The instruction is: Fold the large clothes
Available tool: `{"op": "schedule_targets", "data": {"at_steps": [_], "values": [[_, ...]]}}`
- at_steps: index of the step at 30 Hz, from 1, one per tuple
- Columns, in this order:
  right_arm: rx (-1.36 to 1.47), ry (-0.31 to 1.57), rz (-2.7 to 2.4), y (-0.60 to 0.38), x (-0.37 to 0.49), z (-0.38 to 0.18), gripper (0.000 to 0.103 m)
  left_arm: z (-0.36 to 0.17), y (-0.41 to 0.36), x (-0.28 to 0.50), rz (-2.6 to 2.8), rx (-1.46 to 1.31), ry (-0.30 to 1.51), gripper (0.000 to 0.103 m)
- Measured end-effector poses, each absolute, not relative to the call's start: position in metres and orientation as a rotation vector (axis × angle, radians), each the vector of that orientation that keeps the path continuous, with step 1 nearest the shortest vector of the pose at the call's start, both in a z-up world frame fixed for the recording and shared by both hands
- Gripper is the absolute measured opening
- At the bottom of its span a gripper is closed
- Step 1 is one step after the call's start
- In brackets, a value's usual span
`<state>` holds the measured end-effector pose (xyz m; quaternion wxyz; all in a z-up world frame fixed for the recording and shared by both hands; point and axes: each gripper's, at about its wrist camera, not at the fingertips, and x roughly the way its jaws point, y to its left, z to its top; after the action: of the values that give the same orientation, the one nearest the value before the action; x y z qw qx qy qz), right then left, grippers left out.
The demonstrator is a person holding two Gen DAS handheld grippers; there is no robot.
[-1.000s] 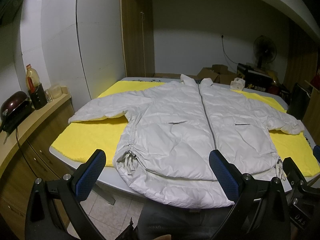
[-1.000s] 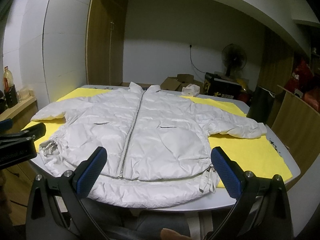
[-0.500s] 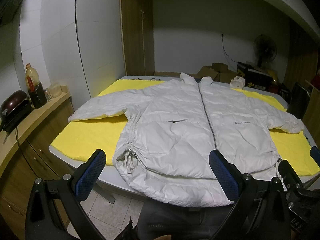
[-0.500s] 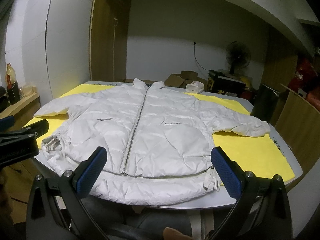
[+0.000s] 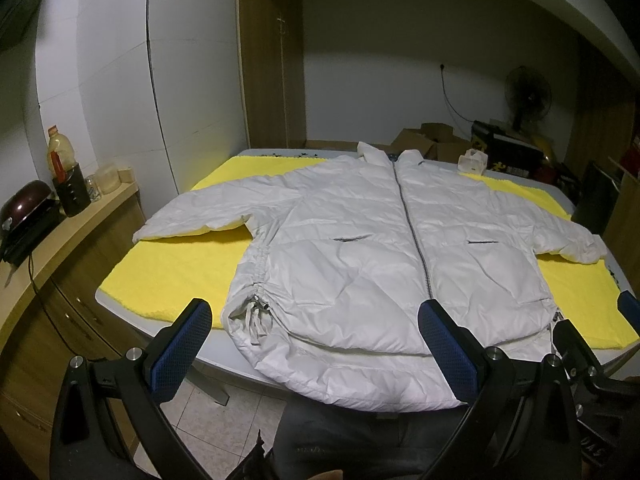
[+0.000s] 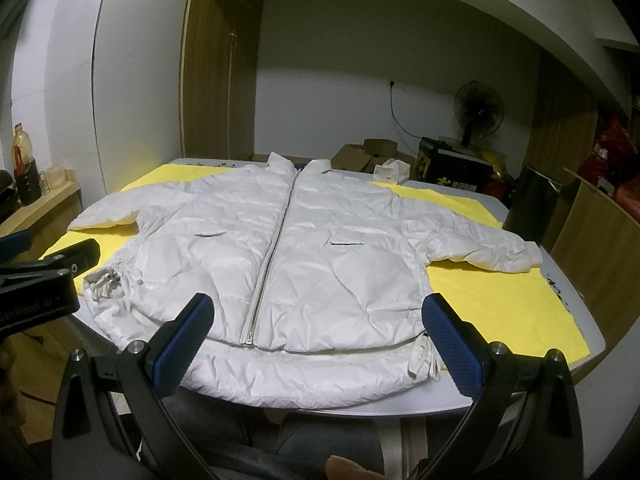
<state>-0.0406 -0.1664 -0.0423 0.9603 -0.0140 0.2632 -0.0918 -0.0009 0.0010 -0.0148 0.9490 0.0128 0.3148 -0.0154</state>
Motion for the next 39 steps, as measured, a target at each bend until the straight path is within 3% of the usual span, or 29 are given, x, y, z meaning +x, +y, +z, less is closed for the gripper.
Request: {"op": "schedule_targets", "data": {"at_steps": [39], "values": [[-0.005, 0.54, -0.142, -0.165, -0.031, -0.054, 0.103, -0.022, 0.009, 0.01, -0.025, 0.013, 0.677, 0.103]]}}
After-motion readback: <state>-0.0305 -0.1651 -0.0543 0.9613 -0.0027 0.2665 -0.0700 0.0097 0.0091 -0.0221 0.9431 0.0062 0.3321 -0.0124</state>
